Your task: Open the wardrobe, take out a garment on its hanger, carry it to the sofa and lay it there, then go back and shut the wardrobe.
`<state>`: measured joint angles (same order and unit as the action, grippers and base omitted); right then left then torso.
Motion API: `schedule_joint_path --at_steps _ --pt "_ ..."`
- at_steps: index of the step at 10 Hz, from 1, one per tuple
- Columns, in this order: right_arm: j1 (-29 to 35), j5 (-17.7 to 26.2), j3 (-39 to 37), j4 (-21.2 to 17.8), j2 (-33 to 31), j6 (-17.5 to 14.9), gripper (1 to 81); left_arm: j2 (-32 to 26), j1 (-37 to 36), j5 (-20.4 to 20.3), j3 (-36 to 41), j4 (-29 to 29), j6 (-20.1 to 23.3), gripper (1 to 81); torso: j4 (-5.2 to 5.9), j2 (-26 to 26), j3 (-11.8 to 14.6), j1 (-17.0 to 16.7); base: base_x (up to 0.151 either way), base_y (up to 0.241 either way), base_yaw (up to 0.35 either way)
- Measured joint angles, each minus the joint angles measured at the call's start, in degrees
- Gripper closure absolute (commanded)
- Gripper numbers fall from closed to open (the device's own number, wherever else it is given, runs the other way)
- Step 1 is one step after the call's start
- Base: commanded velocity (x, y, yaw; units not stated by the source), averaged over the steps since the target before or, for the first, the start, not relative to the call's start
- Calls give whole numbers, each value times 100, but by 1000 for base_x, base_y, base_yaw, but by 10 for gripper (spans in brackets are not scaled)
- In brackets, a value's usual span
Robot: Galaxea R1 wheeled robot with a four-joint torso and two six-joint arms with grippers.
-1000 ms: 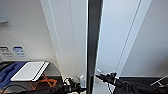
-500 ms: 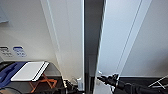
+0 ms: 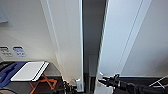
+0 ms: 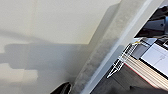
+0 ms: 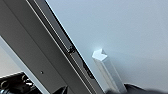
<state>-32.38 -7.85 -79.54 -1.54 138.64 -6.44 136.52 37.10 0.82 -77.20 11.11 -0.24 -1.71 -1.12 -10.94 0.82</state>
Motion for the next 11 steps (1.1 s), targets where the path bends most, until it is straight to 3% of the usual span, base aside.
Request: schedule_joint_path --at_steps 6,9,11 --pt "-254 -13 461 379 -477 -21 10 -752 304 -115 610 88 22 10 -2 0 0 4 0 0 0" --pt "-386 -80 629 486 -670 -39 10 -1070 518 -414 859 154 43 10 -2 0 11 4 0 0 0" --pt "-441 77 639 491 -702 -30 10 -1235 595 -555 1036 157 46 10 -2 0 171 6 0 0 0"
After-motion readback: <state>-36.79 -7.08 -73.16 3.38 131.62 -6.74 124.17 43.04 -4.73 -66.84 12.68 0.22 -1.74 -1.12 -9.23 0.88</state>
